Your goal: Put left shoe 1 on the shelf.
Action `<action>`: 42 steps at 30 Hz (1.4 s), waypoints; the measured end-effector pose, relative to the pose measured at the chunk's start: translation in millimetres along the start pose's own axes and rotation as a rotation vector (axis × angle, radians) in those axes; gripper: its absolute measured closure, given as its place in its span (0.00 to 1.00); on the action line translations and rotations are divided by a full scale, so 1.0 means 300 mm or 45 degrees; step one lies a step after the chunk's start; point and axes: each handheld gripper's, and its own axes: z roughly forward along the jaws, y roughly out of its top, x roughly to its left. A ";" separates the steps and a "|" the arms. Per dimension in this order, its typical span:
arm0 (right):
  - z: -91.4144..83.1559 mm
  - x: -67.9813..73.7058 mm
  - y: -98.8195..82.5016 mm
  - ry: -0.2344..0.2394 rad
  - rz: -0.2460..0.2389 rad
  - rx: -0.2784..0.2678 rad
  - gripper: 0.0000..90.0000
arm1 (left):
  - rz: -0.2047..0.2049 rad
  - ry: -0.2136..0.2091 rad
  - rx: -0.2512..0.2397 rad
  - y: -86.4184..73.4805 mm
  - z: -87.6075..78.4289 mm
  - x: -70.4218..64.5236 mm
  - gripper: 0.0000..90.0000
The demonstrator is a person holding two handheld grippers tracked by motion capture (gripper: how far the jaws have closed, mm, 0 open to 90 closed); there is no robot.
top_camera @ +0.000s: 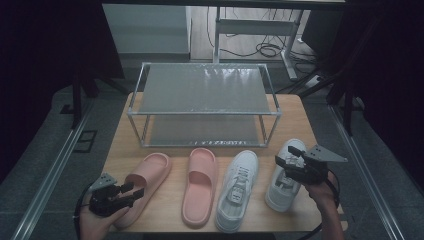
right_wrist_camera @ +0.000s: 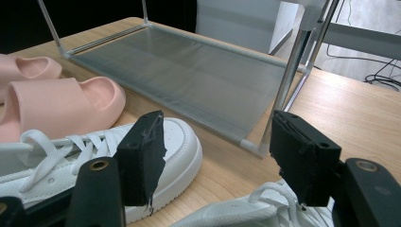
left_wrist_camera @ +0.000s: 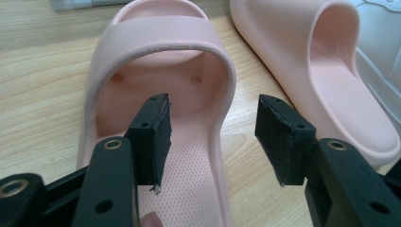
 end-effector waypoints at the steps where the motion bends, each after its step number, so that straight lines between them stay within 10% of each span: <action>1: 0.000 0.000 0.000 -0.001 0.000 0.001 0.41 | 0.003 0.002 0.004 0.001 0.005 -0.001 0.52; 21: 0.000 0.004 0.001 -0.002 -0.016 0.003 0.41 | 0.084 0.087 0.096 0.023 0.147 -0.050 0.86; 42: 0.000 0.004 0.001 -0.004 -0.021 0.006 0.41 | 0.086 0.143 0.026 0.048 0.109 -0.053 0.95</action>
